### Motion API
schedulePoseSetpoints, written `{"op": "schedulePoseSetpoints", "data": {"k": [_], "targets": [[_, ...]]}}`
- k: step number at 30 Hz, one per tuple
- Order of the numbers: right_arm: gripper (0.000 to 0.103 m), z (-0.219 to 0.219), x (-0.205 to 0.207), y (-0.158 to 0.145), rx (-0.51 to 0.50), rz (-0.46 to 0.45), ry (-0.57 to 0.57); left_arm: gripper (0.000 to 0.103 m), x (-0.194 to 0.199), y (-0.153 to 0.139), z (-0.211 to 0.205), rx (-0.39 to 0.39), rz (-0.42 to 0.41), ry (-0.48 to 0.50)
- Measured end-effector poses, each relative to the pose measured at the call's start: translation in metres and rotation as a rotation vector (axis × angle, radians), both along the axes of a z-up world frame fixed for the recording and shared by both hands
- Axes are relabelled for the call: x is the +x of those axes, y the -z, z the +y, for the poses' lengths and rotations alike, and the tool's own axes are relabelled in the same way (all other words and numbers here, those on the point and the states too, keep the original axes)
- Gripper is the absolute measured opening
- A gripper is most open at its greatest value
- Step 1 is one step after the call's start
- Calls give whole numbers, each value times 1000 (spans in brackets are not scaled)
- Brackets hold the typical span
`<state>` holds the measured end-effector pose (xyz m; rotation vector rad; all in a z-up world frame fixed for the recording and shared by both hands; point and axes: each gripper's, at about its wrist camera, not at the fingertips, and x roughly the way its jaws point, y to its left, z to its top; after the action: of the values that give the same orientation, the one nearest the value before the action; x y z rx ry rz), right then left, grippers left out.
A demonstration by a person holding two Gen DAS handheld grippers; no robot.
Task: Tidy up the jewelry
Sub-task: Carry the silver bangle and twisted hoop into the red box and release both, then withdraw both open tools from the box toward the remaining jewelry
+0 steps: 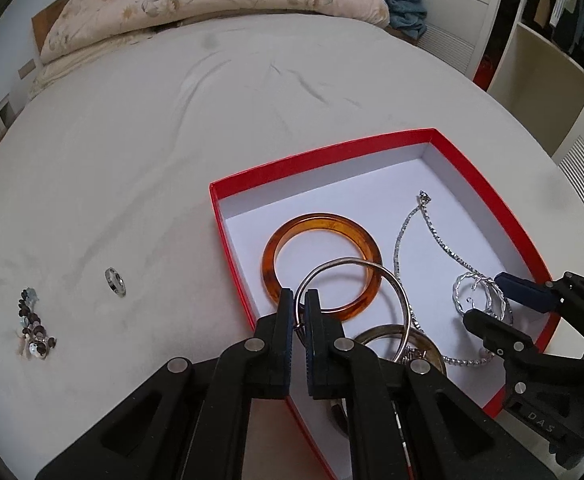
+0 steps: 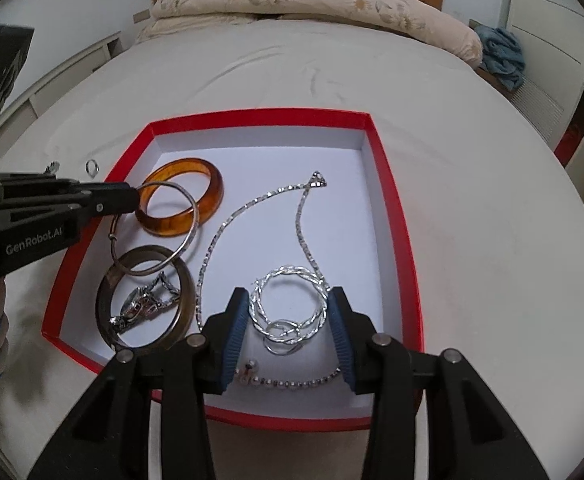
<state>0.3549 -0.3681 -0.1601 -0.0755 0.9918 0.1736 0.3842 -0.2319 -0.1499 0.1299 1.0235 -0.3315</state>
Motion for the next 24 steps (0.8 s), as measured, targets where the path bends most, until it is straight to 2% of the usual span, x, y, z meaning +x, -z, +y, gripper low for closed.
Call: {"op": "schedulePoseSetpoints", "data": {"k": [2,7,14,18,24], "targets": [[39,2,-2,-2,-7,2,9,23,-2,-4,1,-10,-3,-5],[41,-6,-8,-12,-1,1,40,32,-11,-18,8,-28,-21,-4],[43,-6,-32,-50,11,-44,76,34,-45,-60,29,-65,-66,-25],[43,2,-60,-84,30,-83,89,36,-84,-90,52,-61,-114,-50],[43,26,-111,-130,71,-143,87,50,-151,-130,87,-20,-200,-98]]}}
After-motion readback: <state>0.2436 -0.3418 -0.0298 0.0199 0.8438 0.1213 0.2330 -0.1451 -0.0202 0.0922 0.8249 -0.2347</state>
